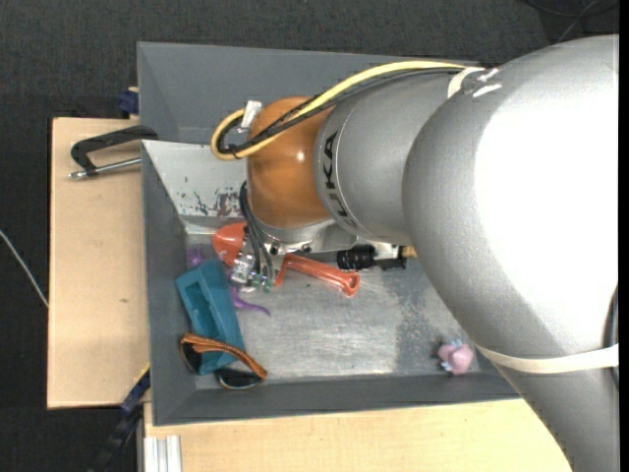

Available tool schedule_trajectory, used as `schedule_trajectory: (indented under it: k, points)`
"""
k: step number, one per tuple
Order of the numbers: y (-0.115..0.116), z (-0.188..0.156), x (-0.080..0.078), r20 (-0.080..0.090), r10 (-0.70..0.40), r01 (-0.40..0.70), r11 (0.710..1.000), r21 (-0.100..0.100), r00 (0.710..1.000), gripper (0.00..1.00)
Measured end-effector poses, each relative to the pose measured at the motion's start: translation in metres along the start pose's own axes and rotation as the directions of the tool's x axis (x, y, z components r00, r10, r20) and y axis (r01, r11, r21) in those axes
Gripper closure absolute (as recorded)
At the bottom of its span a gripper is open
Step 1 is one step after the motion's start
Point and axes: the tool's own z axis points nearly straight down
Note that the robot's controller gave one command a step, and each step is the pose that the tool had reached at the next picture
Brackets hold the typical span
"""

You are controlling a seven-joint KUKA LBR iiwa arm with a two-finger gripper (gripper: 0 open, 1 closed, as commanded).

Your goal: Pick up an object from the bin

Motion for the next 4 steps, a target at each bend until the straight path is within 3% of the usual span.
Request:
schedule_trajectory:
  k: [2, 3, 4]
  points:
    - [0.001, 0.002, -0.006, 0.001, 0.001, -0.001, 1.000, 0.000, 1.000, 1.00]
    - [-0.003, 0.012, -0.009, 0.016, 0.004, -0.004, 1.000, -0.001, 1.000, 0.00]
    - [-0.003, 0.016, -0.001, -0.005, 0.002, -0.002, 1.000, 0.007, 1.000, 1.00]
